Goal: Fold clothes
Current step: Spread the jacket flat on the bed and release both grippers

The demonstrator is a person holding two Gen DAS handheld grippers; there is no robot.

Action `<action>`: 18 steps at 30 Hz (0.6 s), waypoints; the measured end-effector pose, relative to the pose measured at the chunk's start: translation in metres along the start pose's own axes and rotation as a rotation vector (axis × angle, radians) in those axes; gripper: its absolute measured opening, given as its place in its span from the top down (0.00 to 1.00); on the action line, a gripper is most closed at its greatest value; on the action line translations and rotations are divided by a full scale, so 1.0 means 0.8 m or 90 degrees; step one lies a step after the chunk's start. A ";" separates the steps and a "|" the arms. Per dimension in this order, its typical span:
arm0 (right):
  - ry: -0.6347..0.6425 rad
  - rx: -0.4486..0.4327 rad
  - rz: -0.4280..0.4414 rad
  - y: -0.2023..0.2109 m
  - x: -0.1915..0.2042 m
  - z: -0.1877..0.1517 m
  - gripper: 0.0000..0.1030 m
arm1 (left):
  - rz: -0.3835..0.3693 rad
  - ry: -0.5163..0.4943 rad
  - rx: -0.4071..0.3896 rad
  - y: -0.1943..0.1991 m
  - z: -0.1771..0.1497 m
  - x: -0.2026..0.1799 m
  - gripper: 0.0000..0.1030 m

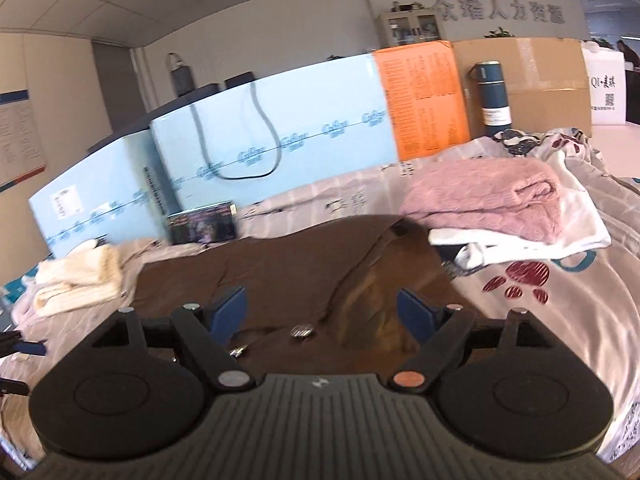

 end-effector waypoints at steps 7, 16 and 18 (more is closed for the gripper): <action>-0.076 0.048 -0.083 -0.143 -0.048 0.037 0.22 | 0.136 0.221 0.009 -0.132 0.058 0.079 0.00; -0.140 0.102 -0.077 -0.209 -0.078 0.024 0.21 | 0.152 0.227 0.051 -0.243 0.073 0.113 0.11; -0.167 0.100 -0.061 -0.210 -0.081 0.024 0.21 | 0.172 0.191 0.065 -0.255 0.070 0.105 0.30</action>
Point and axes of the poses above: each gripper's, at about its wrist camera, not at the fingertips, and y roughly against the way its jaws point, x to its left, z to its top, the point moved 5 cm from there along -y, roughly the way its jaws point, and after that the axes turned 1 degree about x, right-handed, at the moved point
